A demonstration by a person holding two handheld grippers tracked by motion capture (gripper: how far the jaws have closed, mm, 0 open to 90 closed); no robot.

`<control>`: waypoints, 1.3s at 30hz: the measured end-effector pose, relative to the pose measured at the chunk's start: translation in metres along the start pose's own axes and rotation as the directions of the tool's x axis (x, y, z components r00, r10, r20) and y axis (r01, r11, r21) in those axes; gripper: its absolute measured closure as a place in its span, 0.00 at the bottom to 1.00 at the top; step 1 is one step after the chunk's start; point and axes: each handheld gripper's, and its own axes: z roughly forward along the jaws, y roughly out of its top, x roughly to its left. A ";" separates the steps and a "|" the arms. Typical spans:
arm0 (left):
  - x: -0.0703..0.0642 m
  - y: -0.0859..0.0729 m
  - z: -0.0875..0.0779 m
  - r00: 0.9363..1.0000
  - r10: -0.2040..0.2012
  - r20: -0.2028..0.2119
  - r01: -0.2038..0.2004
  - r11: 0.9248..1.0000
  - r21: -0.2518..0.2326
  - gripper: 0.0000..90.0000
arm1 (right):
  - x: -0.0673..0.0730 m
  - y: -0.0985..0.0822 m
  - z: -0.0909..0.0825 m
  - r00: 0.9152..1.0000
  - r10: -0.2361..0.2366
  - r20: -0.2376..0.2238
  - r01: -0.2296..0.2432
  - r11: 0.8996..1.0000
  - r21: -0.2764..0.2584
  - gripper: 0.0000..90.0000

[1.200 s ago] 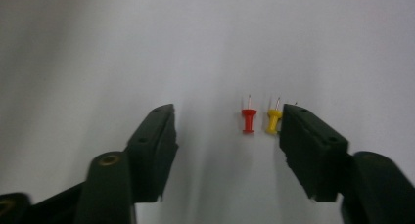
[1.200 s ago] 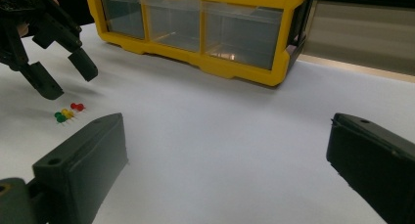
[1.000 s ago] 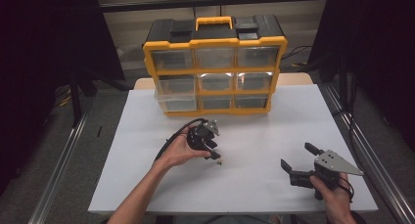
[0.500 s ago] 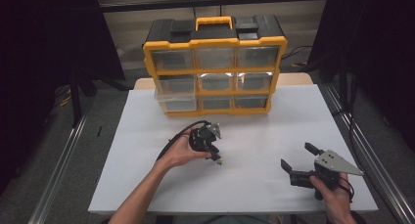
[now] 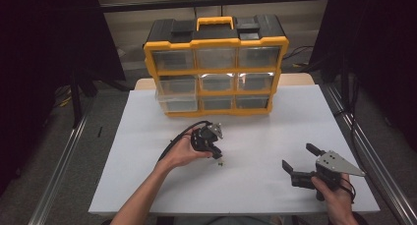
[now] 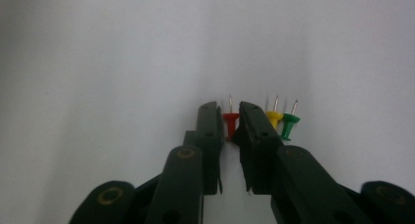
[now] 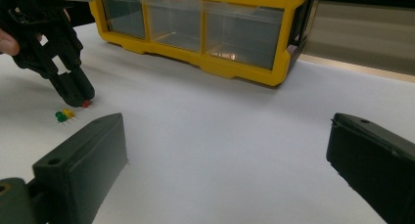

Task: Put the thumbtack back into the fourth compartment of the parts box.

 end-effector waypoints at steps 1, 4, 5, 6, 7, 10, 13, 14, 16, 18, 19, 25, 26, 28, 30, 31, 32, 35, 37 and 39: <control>0.000 0.000 0.000 1.000 -0.001 -0.001 0.001 1.000 -0.005 0.89 | 0.000 0.000 0.000 1.000 0.001 -0.001 -0.001 1.000 -0.001 0.02; -0.001 -0.001 0.000 1.000 0.007 -0.020 -0.007 1.000 -0.001 0.90 | 0.000 0.000 0.000 1.000 -0.001 0.002 0.001 1.000 0.001 0.02; -0.001 -0.002 0.001 1.000 -0.004 -0.021 0.003 1.000 -0.013 0.90 | 0.000 0.000 0.001 1.000 -0.002 0.003 0.002 1.000 -0.001 0.02; 0.000 -0.002 0.000 1.000 -0.003 -0.009 0.003 1.000 -0.016 0.90 | 0.000 0.000 0.001 1.000 -0.001 0.001 0.001 1.000 0.000 0.02; 0.001 -0.002 -0.001 1.000 0.003 0.019 -0.003 1.000 -0.002 0.90 | 0.001 0.000 0.000 1.000 0.001 -0.001 -0.001 1.000 0.003 0.02; 0.001 -0.003 0.000 1.000 0.016 -0.017 -0.016 0.999 -0.032 0.94 | 0.001 0.000 0.001 1.000 0.000 -0.001 0.000 1.000 0.000 0.02; 0.001 -0.003 -0.002 1.000 0.012 0.003 -0.012 1.000 -0.009 0.95 | 0.000 0.000 0.000 1.000 0.000 0.000 0.000 1.000 0.001 0.02; 0.001 -0.004 -0.002 1.000 0.020 0.001 -0.020 1.000 -0.010 0.95 | 0.000 0.000 0.000 1.000 0.000 0.002 0.000 1.000 0.001 0.02; 0.001 -0.005 -0.002 1.000 0.015 -0.003 -0.015 1.000 -0.017 0.95 | 0.000 0.000 0.000 1.000 -0.002 0.002 0.002 1.000 0.001 0.02; -0.001 -0.007 -0.001 1.000 -0.003 -0.024 0.002 0.999 -0.053 0.95 | 0.000 0.000 0.000 1.000 -0.001 0.002 0.001 1.000 0.000 0.02; -0.001 -0.008 0.000 0.999 0.004 -0.040 -0.007 0.998 -0.056 0.95 | 0.000 0.000 0.000 1.000 0.000 0.001 0.000 1.000 0.000 0.02; 0.001 -0.013 -0.009 1.000 -0.023 -0.019 0.022 0.996 -0.086 0.96 | 0.000 0.000 0.000 1.000 0.002 0.002 -0.002 1.000 -0.003 0.02; -0.001 -0.016 -0.011 0.998 -0.038 -0.052 0.031 0.992 -0.123 0.96 | -0.001 0.000 0.000 1.000 -0.001 0.002 0.001 1.000 -0.004 0.02; -0.001 -0.017 -0.016 0.998 -0.041 -0.051 0.033 0.991 -0.132 0.96 | -0.001 0.000 0.000 1.000 0.000 0.000 0.000 1.000 -0.003 0.02; -0.001 -0.019 -0.020 0.997 -0.044 -0.070 0.032 0.988 -0.154 0.95 | 0.000 0.000 0.000 1.000 0.001 0.001 -0.001 1.000 0.000 0.02; -0.001 -0.019 -0.022 0.996 -0.050 -0.069 0.038 0.984 -0.172 0.96 | 0.000 0.000 0.000 1.000 0.001 0.001 -0.001 1.000 -0.001 0.02; -0.001 -0.020 -0.025 0.996 -0.050 -0.074 0.036 0.984 -0.176 0.95 | 0.000 0.000 0.000 1.000 0.001 0.001 -0.001 1.000 -0.001 0.02; -0.003 -0.020 -0.027 0.995 -0.057 -0.080 0.039 0.978 -0.205 0.95 | -0.001 0.000 0.000 1.000 0.000 0.001 0.000 1.000 -0.004 0.02; -0.003 -0.019 -0.030 0.996 -0.048 -0.077 0.031 0.978 -0.206 0.96 | -0.001 0.000 0.000 1.000 0.001 0.001 -0.001 1.000 -0.005 0.02; -0.004 -0.019 -0.033 0.996 -0.047 -0.078 0.029 0.976 -0.216 0.95 | 0.000 0.000 -0.001 1.000 0.004 0.001 -0.004 1.000 -0.005 0.02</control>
